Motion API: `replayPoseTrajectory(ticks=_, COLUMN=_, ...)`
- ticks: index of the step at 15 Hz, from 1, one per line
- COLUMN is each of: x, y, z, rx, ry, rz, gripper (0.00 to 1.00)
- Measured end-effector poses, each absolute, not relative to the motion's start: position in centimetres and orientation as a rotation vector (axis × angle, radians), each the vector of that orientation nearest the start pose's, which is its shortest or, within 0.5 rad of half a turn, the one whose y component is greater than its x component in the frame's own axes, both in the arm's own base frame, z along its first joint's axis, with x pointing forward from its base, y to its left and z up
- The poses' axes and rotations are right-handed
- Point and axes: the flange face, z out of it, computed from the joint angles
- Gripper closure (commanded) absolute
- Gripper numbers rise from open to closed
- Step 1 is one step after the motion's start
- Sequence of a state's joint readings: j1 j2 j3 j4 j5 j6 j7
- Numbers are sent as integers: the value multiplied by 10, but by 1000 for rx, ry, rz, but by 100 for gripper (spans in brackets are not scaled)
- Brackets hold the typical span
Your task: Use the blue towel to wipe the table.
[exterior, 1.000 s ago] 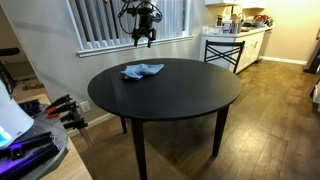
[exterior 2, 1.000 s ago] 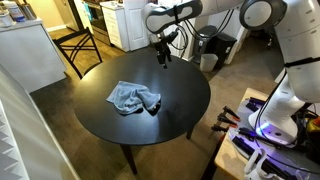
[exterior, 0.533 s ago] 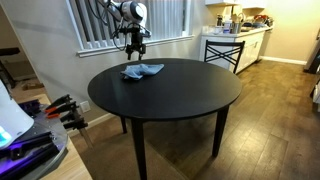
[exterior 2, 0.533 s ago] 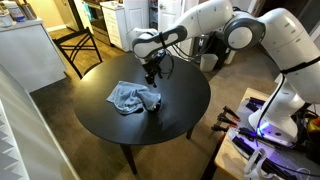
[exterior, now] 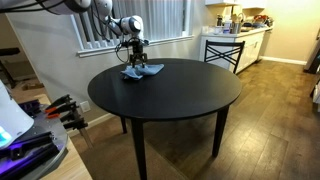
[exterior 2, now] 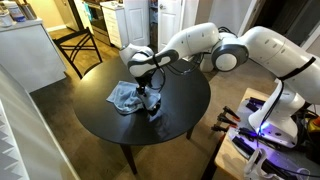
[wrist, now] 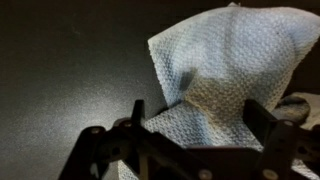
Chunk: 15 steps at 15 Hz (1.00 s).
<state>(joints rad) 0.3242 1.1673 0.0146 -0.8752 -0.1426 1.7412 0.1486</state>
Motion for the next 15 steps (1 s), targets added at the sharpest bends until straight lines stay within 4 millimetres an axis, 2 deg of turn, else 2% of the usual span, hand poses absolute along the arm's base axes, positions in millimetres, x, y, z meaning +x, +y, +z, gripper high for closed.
replayPoseTrajectory(ticks=3, x=726, y=232, z=144, rx=-3281, ry=-378, rz=406, gripper=0)
replayPoseTrajectory(ticks=6, x=731, y=236, z=143, rx=-3215, ry=-473, rz=385, gripper=0)
replayPoseTrajectory(ticks=7, x=732, y=238, z=145, rx=-3182, ry=-514, rz=378, gripper=25)
replayPoseTrajectory(ticks=8, x=733, y=240, z=147, rx=-3151, ry=-554, rz=368, gripper=26)
replayPoseTrajectory(ticks=11, x=736, y=246, z=152, rx=-3073, ry=-655, rz=342, gripper=47)
replayPoseTrajectory(ticks=15, x=737, y=245, z=150, rx=-3008, ry=-716, rz=337, gripper=74)
